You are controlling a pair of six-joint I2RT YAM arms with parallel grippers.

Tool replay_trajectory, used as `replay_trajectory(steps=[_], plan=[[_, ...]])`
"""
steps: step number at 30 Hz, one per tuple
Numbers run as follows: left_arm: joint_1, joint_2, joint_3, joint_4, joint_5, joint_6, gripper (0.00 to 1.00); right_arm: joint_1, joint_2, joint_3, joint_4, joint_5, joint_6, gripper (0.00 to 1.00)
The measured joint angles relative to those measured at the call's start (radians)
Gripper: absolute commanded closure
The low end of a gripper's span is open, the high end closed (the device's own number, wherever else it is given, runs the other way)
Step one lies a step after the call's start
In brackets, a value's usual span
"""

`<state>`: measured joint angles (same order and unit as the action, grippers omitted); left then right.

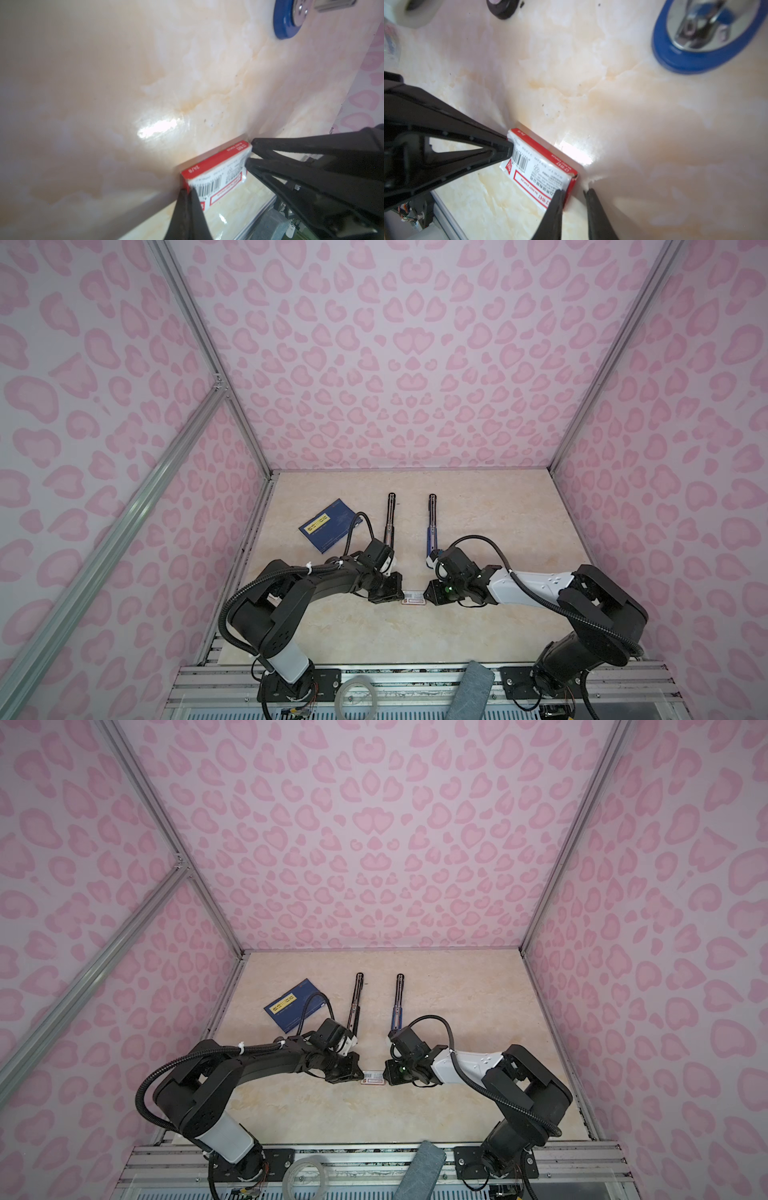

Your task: Load the staples into the stapler

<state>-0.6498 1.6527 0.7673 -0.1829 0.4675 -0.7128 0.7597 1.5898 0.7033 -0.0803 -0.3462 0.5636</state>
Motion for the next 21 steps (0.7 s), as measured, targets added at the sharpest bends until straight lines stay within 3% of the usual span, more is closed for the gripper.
replay_trajectory(steps=[10, 21], plan=[[0.0, 0.002, -0.002, 0.006, 0.003, 0.0, 0.97, -0.001, -0.039, -0.008, -0.066, 0.07, -0.01, 0.78], [-0.006, 0.002, -0.001, 0.008, 0.0, 0.0, 0.96, 0.005, -0.1, 0.006, -0.093, 0.08, -0.01, 0.59]])
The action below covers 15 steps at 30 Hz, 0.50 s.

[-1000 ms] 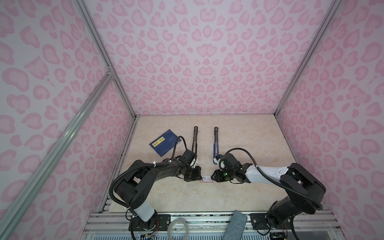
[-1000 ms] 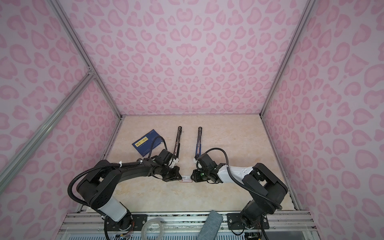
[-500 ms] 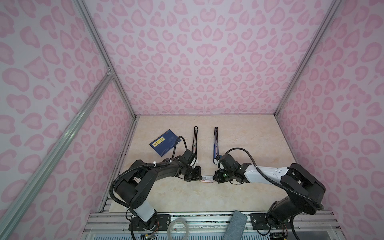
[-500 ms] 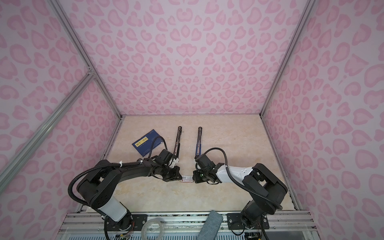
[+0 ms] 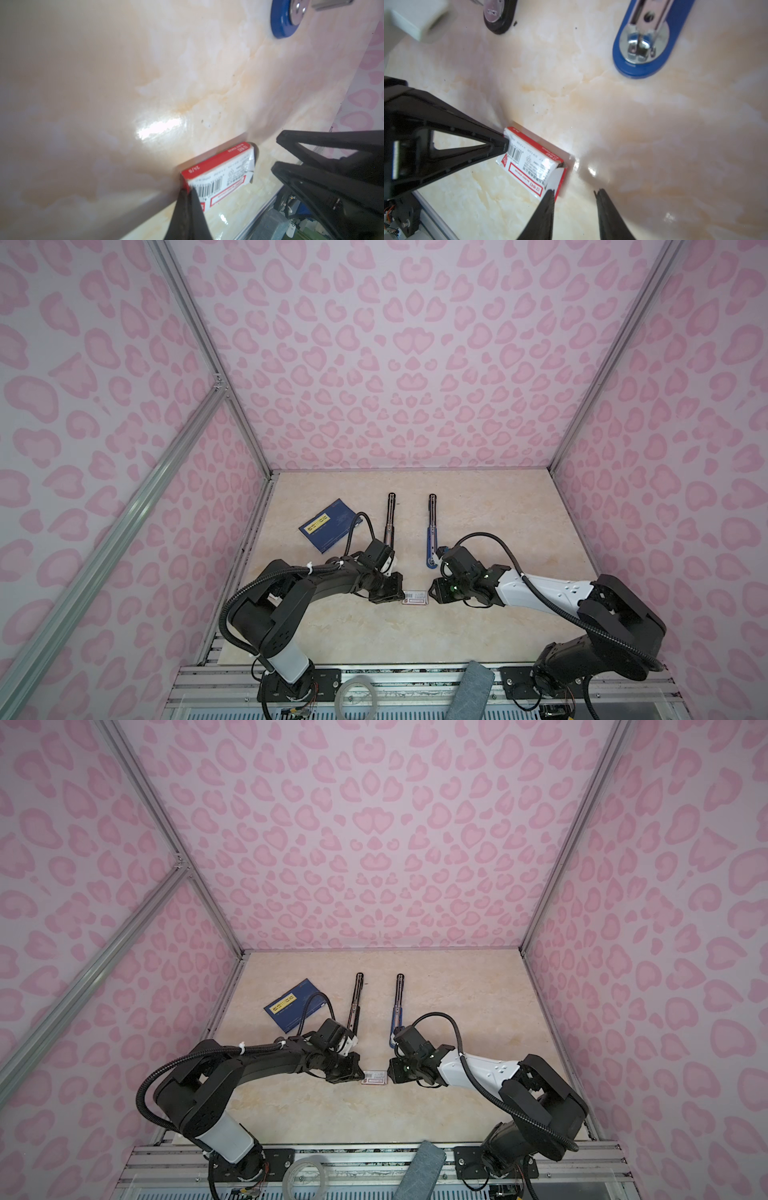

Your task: Load the staples into the stapler

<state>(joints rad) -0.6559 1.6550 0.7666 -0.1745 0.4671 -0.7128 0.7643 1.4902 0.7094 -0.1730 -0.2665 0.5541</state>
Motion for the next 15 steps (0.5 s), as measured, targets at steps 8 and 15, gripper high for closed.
replay_trajectory(steps=[8, 15], plan=[[-0.004, 0.004, 0.006, -0.003, -0.001, 0.0, 0.95, 0.036, 0.049, 0.042, 0.003, -0.007, 0.0, 0.57], [-0.004, 0.005, 0.006, -0.004, -0.001, 0.0, 0.95, 0.043, 0.091, 0.051, 0.003, -0.004, 0.0, 0.65]])
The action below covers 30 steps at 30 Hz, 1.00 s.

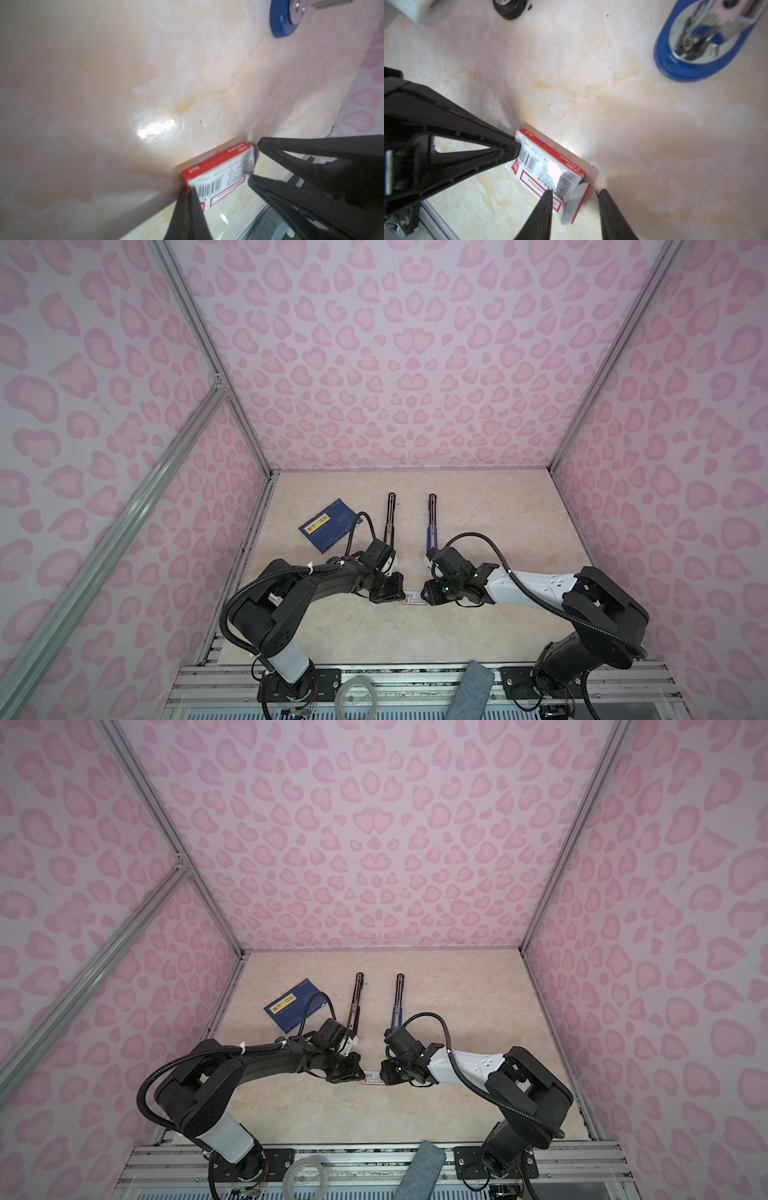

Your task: Load the staples into the stapler

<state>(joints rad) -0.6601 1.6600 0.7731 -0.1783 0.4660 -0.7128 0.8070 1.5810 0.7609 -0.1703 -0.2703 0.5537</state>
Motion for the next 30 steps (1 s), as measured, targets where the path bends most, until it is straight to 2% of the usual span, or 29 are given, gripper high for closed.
replay_trajectory(steps=[11, 20, 30], plan=[[-0.001, 0.005, 0.004, 0.0, 0.004, 0.0, 0.95, -0.029, -0.035, -0.045, -0.023, 0.025, -0.014, 0.78], [-0.004, 0.01, 0.011, -0.004, 0.005, 0.0, 0.93, -0.028, -0.038, -0.054, -0.013, 0.016, -0.014, 0.8], [-0.01, 0.01, 0.011, -0.005, -0.003, 0.0, 0.83, -0.028, -0.036, -0.068, 0.005, 0.008, -0.011, 0.91]])
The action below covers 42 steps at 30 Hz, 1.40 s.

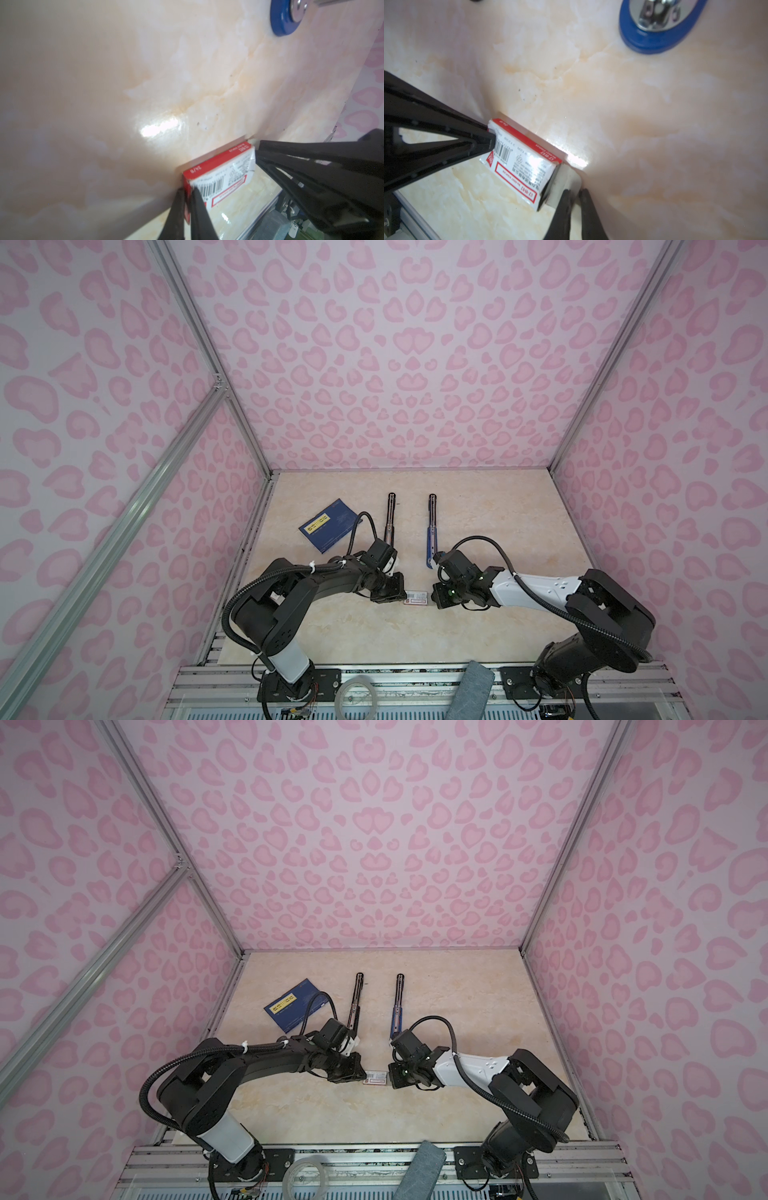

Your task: Load the staples into the stapler

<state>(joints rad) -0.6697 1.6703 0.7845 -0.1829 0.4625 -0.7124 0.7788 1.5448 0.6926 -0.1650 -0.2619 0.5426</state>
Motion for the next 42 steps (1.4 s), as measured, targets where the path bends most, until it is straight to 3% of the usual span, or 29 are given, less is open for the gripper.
replay_trajectory(steps=[5, 11, 24, 32, 42], plan=[[0.0, -0.003, 0.005, -0.003, -0.003, 0.0, 0.77, -0.006, -0.003, -0.003, -0.003, 0.0, 0.0, 0.95], [-0.001, -0.028, 0.016, -0.028, -0.03, 0.001, 0.53, -0.015, -0.015, -0.008, -0.01, 0.009, 0.0, 1.0], [-0.001, -0.123, 0.044, -0.096, -0.105, 0.053, 0.43, -0.034, -0.06, -0.014, -0.03, 0.025, -0.012, 0.99], [-0.001, -0.192, 0.073, -0.12, -0.173, 0.121, 0.2, -0.055, -0.077, -0.014, -0.047, 0.027, -0.022, 0.73], [-0.001, -0.254, 0.089, -0.115, -0.266, 0.278, 0.19, -0.021, -0.124, -0.018, -0.016, -0.008, -0.021, 0.55]])
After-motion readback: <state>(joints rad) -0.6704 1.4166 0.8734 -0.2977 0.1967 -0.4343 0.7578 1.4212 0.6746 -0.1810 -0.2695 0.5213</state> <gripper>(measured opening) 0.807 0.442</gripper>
